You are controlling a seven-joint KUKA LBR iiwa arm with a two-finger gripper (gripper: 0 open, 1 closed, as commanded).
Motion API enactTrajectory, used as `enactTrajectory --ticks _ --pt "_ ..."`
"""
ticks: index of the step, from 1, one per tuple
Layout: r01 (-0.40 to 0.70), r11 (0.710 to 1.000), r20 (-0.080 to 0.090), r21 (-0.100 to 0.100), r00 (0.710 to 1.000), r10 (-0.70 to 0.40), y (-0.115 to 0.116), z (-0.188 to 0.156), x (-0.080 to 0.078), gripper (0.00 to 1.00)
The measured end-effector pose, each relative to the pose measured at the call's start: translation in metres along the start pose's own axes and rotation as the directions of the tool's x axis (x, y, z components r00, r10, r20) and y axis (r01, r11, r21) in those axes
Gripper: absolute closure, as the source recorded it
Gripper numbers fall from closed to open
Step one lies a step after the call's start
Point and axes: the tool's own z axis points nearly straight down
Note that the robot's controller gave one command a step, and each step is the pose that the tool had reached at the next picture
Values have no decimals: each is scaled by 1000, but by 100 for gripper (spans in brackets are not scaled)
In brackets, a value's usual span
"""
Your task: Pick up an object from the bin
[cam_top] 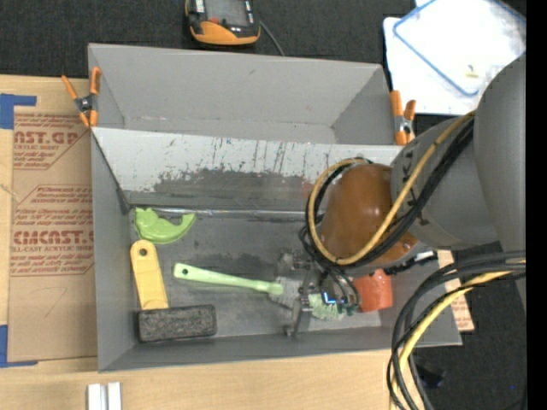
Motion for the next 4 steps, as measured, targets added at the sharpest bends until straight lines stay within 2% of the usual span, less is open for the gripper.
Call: enactTrajectory --ticks 1,2,3,4 --pt "-130 992 16 -4 991 130 -5 -4 7 0" --pt "-4 1000 2 -1 1000 4 0 0 0 100" --pt "-4 1000 2 -1 1000 4 0 -1 0 100" --pt "-4 1000 -4 -1 1000 4 0 -21 2 100"
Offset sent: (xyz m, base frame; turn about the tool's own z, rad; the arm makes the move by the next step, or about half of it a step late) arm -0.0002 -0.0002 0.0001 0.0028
